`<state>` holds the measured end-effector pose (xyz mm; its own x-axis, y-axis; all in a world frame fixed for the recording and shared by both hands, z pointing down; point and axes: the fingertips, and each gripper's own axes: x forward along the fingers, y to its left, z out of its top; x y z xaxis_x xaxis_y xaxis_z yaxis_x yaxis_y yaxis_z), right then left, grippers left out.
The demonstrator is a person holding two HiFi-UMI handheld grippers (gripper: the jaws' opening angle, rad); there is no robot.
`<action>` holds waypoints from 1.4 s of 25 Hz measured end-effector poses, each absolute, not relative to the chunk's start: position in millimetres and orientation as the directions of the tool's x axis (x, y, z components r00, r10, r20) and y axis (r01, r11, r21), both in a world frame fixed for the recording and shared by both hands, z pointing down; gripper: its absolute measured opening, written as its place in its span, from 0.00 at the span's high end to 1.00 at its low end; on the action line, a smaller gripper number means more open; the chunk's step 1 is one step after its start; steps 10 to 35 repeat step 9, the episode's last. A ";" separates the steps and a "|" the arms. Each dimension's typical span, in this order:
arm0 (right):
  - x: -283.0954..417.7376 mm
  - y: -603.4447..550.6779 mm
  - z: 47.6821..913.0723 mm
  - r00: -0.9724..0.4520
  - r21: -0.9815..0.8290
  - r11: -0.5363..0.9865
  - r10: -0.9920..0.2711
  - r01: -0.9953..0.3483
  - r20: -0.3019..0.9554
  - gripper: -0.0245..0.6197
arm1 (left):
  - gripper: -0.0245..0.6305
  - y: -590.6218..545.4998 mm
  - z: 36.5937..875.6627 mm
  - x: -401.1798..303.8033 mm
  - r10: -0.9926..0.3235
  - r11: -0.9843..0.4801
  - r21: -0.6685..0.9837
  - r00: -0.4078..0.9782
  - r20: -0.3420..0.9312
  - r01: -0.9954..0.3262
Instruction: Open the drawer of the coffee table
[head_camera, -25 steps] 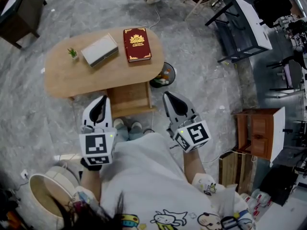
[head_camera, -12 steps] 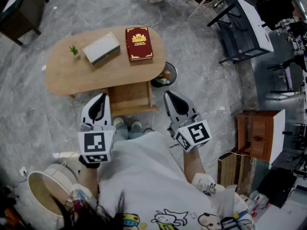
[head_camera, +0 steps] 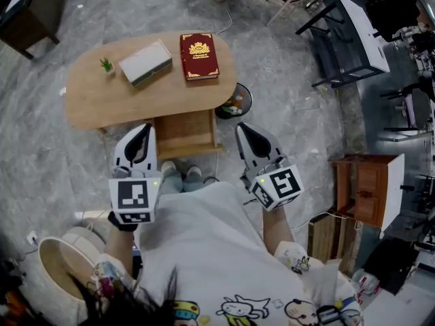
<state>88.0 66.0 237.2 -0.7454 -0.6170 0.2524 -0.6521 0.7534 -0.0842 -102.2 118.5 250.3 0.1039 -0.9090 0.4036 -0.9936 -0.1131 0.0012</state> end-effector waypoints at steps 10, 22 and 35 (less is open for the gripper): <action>92.6 72.3 235.6 -0.739 -0.071 0.748 -0.627 -0.659 0.247 0.96 | 0.96 123.4 249.6 -98.6 -0.913 -0.130 -0.009 0.116 0.390 -0.991; 92.6 72.3 235.6 -0.739 -0.071 0.748 -0.627 -0.659 0.247 0.96 | 0.96 123.4 249.6 -98.6 -0.913 -0.130 -0.009 0.116 0.390 -0.991; 92.6 72.3 235.6 -0.739 -0.071 0.748 -0.627 -0.659 0.247 0.96 | 0.96 123.4 249.6 -98.6 -0.913 -0.130 -0.009 0.116 0.390 -0.991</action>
